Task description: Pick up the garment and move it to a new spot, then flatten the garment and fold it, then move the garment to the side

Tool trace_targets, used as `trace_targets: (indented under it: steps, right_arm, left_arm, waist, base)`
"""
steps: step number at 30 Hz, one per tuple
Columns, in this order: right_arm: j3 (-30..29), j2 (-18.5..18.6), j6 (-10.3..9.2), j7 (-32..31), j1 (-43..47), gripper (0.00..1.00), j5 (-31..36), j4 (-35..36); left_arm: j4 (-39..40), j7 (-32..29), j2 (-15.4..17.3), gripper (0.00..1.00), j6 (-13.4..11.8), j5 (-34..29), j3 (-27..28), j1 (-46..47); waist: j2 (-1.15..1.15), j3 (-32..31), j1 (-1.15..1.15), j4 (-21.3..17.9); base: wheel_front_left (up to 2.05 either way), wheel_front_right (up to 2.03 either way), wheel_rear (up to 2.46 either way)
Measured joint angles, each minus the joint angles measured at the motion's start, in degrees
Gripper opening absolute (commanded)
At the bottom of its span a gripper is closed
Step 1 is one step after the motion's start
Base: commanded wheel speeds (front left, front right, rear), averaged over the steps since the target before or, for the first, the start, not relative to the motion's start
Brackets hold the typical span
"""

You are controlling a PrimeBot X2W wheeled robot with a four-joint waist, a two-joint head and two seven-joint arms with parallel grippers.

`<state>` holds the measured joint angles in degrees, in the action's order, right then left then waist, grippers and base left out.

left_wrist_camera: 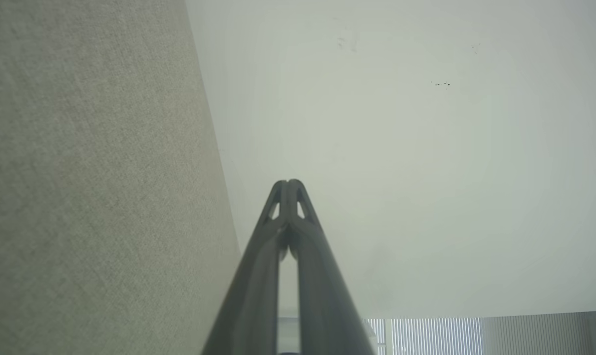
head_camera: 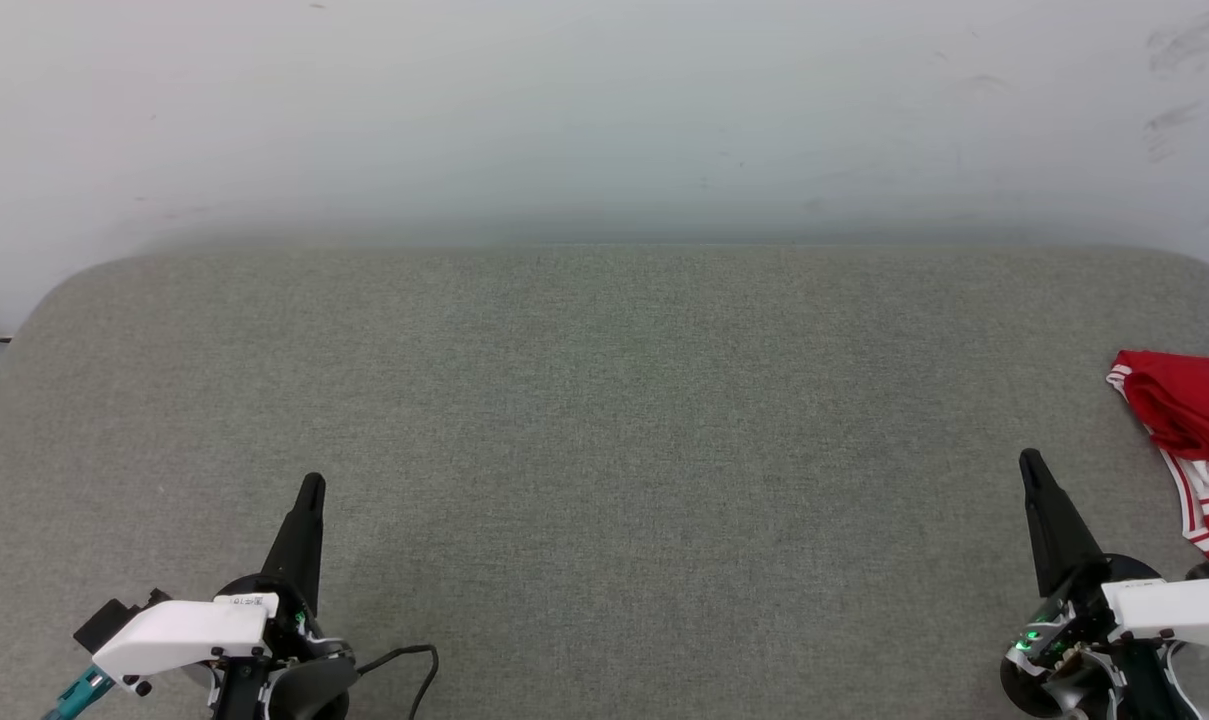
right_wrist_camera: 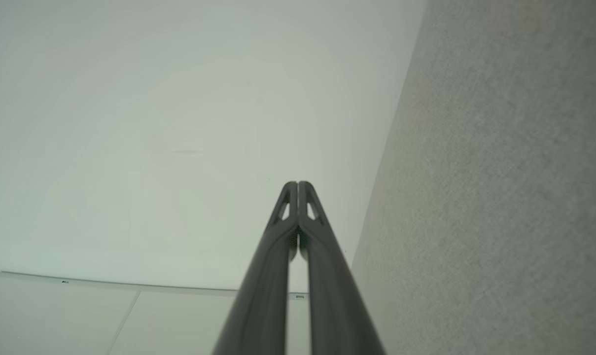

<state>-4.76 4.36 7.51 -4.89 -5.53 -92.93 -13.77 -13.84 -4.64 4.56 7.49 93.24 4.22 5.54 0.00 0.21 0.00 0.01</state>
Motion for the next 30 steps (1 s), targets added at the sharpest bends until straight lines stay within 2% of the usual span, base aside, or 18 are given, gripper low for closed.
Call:
trace_targets:
  steps: [30]
  right_arm:
    - [-0.4,-0.5,0.0,-0.7,-0.3,0.0,-0.6,-0.3]
  left_arm:
    - [-0.2,-0.7,-0.6,0.0,0.0,0.6,0.8,0.4]
  waist:
    - [0.0,0.0,-0.01,0.0]
  base:
    - [0.0,0.0,0.0]
